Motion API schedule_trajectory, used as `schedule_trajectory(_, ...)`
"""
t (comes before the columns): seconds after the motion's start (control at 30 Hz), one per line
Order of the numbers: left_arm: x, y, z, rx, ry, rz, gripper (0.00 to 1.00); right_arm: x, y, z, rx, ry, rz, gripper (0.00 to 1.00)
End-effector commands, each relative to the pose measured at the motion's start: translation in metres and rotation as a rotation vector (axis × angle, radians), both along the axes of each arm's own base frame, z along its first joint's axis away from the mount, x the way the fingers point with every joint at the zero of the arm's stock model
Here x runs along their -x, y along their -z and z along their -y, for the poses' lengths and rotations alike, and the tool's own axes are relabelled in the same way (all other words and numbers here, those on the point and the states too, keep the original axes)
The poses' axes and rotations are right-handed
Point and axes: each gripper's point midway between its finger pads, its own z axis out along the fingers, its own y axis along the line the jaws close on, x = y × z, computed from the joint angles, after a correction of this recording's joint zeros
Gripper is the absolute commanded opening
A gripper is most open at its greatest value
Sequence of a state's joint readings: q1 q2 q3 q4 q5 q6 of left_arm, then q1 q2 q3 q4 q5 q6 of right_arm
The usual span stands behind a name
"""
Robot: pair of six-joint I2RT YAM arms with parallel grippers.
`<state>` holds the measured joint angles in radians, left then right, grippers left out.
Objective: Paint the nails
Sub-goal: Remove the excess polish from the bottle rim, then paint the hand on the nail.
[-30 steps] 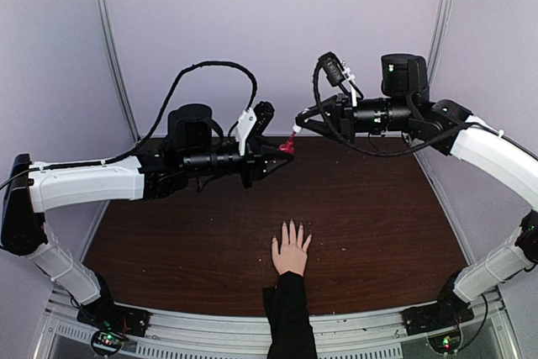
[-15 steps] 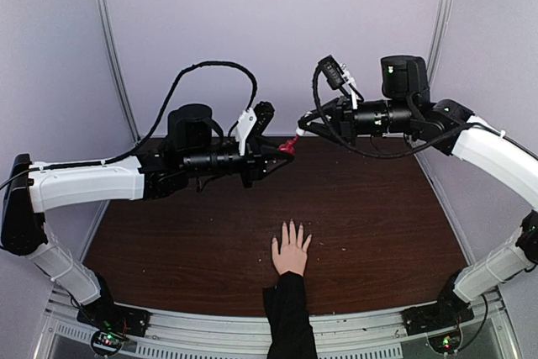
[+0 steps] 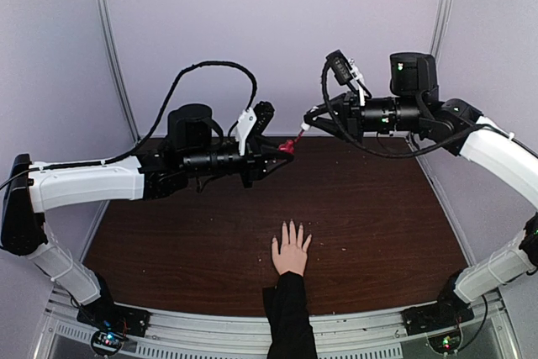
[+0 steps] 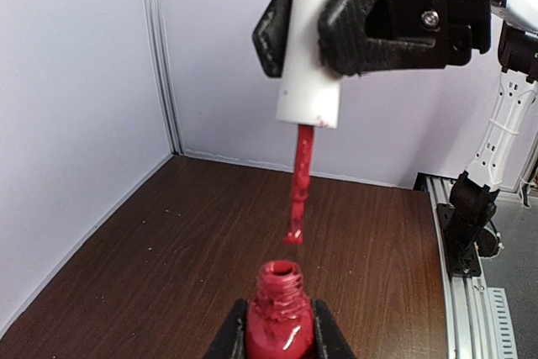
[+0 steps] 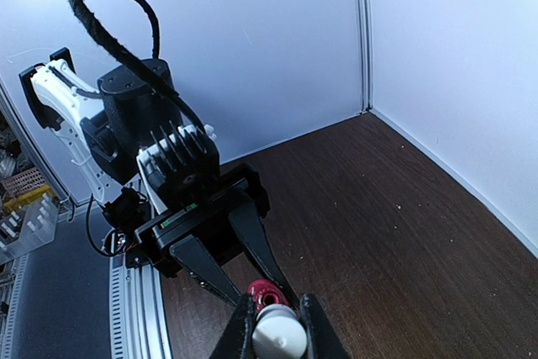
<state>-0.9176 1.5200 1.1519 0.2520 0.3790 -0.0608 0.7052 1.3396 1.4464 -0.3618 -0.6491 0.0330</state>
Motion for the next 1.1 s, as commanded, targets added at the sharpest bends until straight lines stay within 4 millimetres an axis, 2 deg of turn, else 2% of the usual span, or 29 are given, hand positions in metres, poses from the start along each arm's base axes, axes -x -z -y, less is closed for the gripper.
schedule_trajectory(0.0,0.003,-0.021,-0.007,0.046,-0.012,0.042,0.00,0.000,-0.014,0.007,-0.040,0.017,0.030,0.00)
schedule_trajectory(0.23,0.001,-0.022,-0.019,0.070,-0.020,0.022,0.00,0.000,-0.008,0.009,-0.070,-0.025,-0.005,0.00)
schedule_trajectory(0.4,0.006,-0.017,-0.029,0.061,0.009,0.016,0.00,0.015,-0.010,0.010,-0.143,-0.164,-0.037,0.00)
schedule_trajectory(0.63,0.037,-0.013,-0.022,0.040,0.203,0.042,0.00,0.029,-0.020,0.007,-0.174,-0.256,-0.006,0.00)
schedule_trajectory(0.93,0.053,-0.016,-0.012,0.046,0.307,0.044,0.00,0.039,-0.028,-0.004,-0.194,-0.312,-0.005,0.00)
schedule_trajectory(1.07,0.050,-0.017,-0.011,0.049,0.287,0.041,0.00,0.036,-0.025,-0.005,-0.175,-0.293,0.002,0.00)
